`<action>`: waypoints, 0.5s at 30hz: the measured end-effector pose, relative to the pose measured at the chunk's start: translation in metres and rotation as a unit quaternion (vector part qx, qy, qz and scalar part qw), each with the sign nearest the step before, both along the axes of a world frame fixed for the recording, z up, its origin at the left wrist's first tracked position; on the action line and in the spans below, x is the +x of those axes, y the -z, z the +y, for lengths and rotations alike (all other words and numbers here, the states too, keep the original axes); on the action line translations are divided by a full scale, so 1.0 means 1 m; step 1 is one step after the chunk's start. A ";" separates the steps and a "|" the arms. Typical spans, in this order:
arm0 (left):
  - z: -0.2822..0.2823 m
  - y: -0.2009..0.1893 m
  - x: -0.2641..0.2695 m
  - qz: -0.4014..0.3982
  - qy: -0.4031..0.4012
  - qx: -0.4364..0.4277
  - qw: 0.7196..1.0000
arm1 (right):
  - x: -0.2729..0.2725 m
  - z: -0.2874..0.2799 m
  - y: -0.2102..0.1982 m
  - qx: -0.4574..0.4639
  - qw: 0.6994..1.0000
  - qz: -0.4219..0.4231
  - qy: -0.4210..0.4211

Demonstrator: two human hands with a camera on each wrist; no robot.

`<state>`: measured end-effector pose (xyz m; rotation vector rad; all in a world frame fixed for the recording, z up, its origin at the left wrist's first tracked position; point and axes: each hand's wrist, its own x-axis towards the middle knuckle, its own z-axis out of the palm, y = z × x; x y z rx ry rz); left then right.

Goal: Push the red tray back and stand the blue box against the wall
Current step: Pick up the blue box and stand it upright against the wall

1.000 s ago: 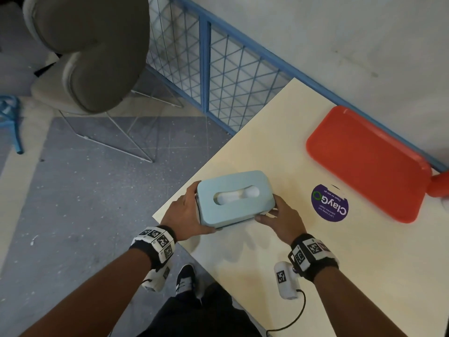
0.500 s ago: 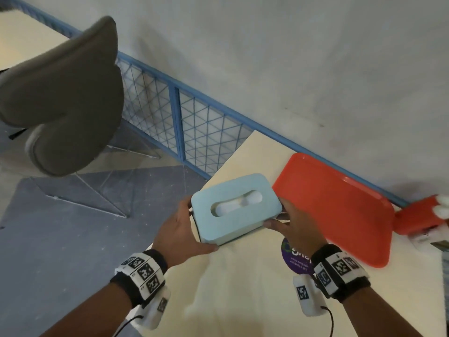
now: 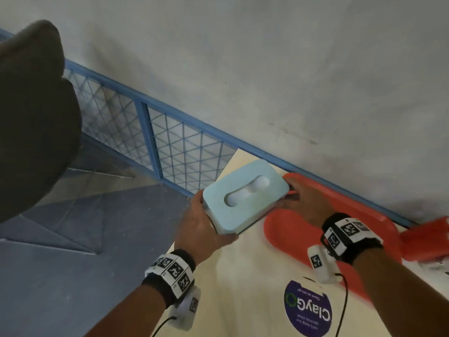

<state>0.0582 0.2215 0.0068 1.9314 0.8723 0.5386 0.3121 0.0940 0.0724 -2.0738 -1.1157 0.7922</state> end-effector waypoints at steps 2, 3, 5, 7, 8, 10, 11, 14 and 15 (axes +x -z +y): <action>0.009 0.003 0.018 -0.001 -0.008 0.005 1.000 | 0.017 0.014 0.004 -0.004 1.000 -0.005 0.004; 0.013 0.005 0.026 0.001 -0.012 0.006 1.000 | 0.025 0.020 0.006 -0.013 1.000 -0.007 0.005; 0.020 0.008 0.042 0.005 -0.018 0.006 1.000 | 0.043 0.032 0.011 -0.030 1.000 -0.002 0.001; 0.024 0.012 0.059 0.016 -0.025 0.027 0.999 | 0.061 0.044 0.020 -0.045 0.999 0.017 -0.001; 0.026 0.014 0.066 0.025 -0.027 0.039 0.999 | 0.069 0.049 0.025 -0.052 0.998 0.024 -0.003; 0.029 0.021 0.077 0.043 -0.035 0.052 0.997 | 0.085 0.059 0.041 -0.063 0.998 0.028 -0.009; 0.030 0.026 0.083 0.046 -0.040 0.051 0.997 | 0.090 0.063 0.048 -0.068 0.997 0.028 -0.006; 0.030 0.042 0.095 0.046 -0.056 0.038 0.997 | 0.096 0.075 0.064 -0.071 0.997 0.008 0.012; 0.029 0.047 0.098 0.049 -0.062 0.037 0.996 | 0.096 0.078 0.069 -0.072 0.997 0.004 0.021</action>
